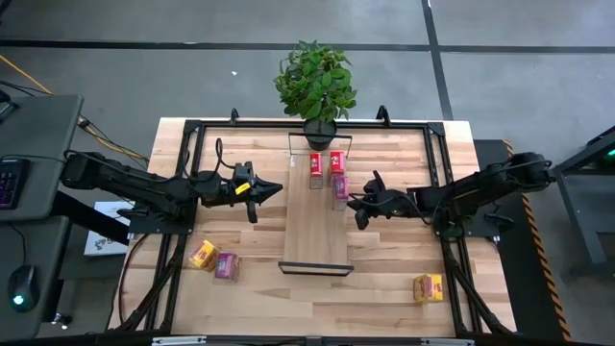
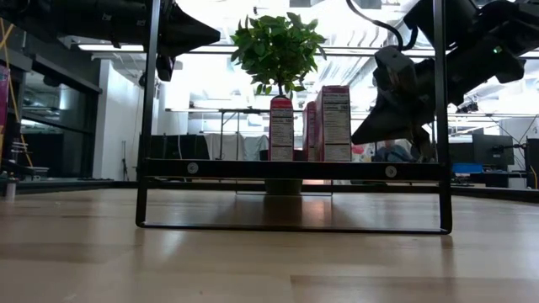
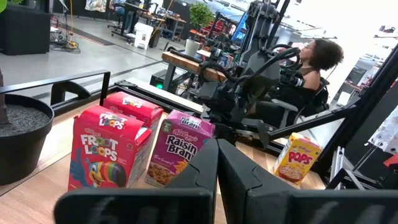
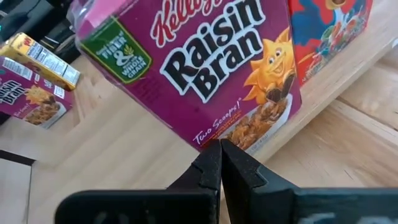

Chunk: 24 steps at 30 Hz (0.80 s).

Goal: Stack cereal on shelf
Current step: Put the right violet cereal box on the shelf

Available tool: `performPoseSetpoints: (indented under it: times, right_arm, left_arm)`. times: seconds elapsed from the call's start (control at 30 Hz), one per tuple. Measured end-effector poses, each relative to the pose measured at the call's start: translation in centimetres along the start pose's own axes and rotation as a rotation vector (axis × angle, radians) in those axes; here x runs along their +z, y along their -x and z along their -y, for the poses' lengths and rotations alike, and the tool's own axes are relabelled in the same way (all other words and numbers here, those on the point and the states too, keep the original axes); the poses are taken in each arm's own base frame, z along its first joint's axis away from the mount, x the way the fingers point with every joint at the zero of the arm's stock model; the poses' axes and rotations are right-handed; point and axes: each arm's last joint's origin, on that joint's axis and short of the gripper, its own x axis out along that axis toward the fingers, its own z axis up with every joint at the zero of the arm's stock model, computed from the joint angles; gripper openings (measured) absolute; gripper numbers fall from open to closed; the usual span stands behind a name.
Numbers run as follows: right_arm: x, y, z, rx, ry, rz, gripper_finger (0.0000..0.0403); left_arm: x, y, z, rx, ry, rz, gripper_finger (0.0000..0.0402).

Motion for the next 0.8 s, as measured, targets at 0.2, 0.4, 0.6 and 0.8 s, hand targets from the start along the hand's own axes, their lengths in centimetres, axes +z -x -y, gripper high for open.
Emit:
performPoseSetpoints:
  times: [0.2,0.4,0.6,0.8]
  right_arm:
    - [0.1,-0.1,0.4,-0.051,0.023,0.016,0.0]
    - [0.6,-0.3,1.3,-0.098,0.018,0.025,0.0]
    - [0.8,-0.4,1.5,-0.104,0.024,0.028,0.0]
    - [0.0,-1.5,1.5,-0.083,0.005,-0.008,0.0]
  left_arm:
    - [0.0,0.0,0.0,0.0,0.0,0.0,0.0]
    - [0.0,0.0,0.0,0.0,0.0,0.0,0.0]
    - [0.0,0.0,0.0,0.0,0.0,0.0,0.0]
    - [0.0,0.0,0.0,0.0,0.0,0.0,0.0]
